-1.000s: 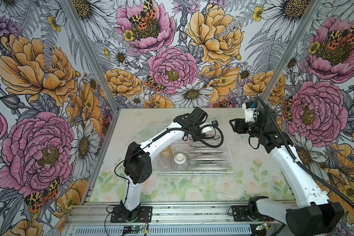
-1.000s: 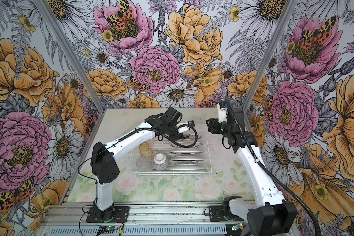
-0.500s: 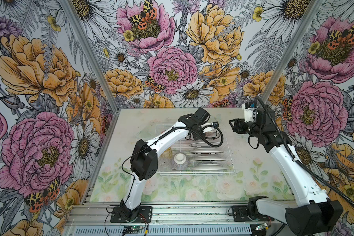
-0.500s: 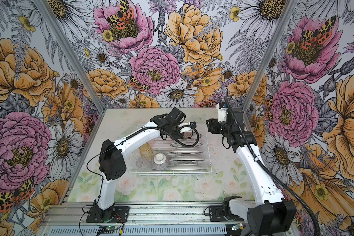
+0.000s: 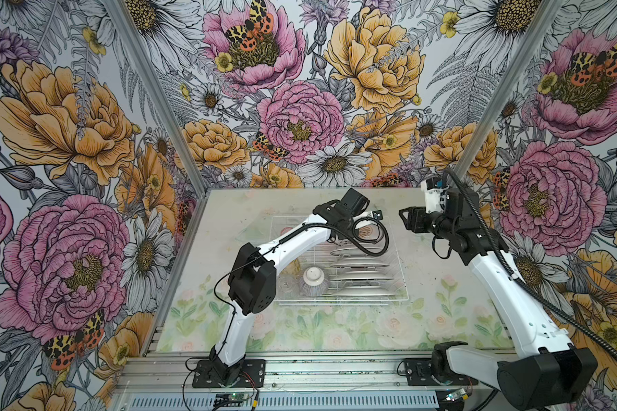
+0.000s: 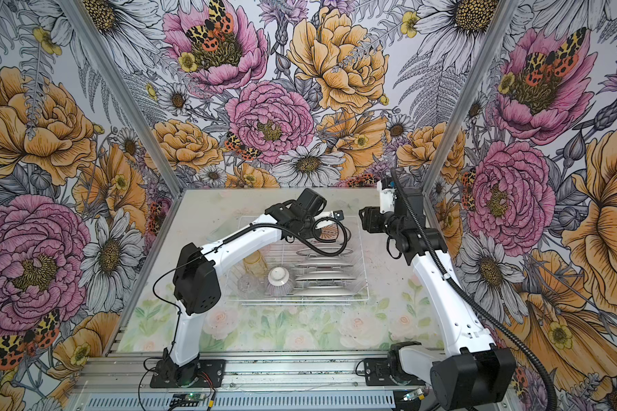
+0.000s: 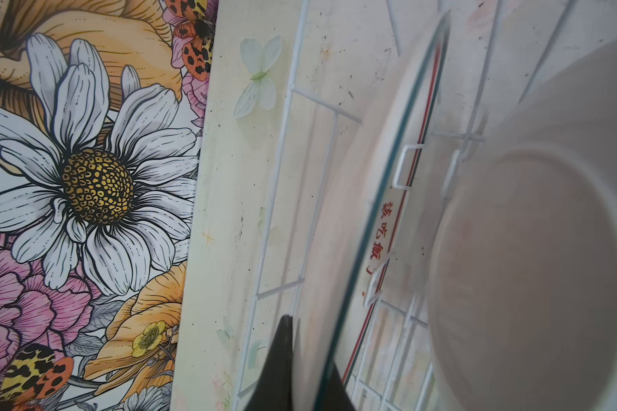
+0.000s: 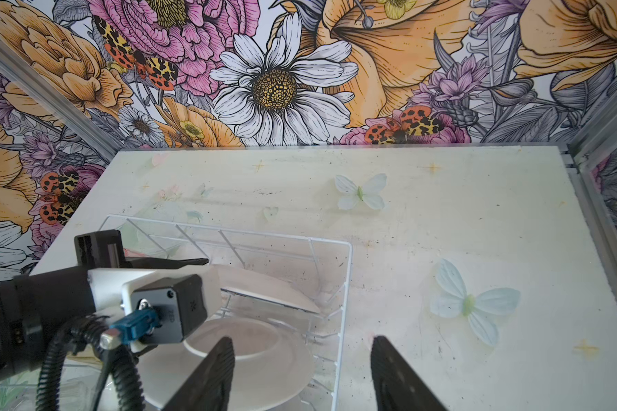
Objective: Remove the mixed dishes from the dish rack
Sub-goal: 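Close the left gripper on the printed plate's rim and lift it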
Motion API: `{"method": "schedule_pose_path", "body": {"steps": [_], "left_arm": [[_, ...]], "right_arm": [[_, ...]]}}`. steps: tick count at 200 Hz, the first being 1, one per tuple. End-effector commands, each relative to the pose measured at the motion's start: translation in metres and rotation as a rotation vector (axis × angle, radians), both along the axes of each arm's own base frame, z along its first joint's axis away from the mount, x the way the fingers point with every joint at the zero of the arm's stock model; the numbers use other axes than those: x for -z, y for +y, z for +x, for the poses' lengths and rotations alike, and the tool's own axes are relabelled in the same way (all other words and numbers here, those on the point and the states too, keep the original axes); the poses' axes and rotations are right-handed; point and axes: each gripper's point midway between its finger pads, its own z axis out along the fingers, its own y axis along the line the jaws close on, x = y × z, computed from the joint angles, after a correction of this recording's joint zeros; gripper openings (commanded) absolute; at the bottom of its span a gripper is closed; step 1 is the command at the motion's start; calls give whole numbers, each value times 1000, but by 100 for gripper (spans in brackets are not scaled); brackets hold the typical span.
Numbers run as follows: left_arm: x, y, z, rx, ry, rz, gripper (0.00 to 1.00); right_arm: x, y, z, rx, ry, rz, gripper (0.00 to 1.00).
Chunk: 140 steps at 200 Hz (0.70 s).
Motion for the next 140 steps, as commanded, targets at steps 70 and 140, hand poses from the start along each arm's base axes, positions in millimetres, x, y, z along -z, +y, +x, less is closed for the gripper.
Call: {"method": "schedule_pose_path", "body": {"steps": [70, 140], "left_arm": [[-38, 8, 21, -118, -226, -105, 0], [-115, 22, 18, -183, -313, -276, 0]], "right_arm": [[5, -5, -4, 15, -1, -26, 63], [-2, -7, -5, 23, -21, -27, 64]]}}
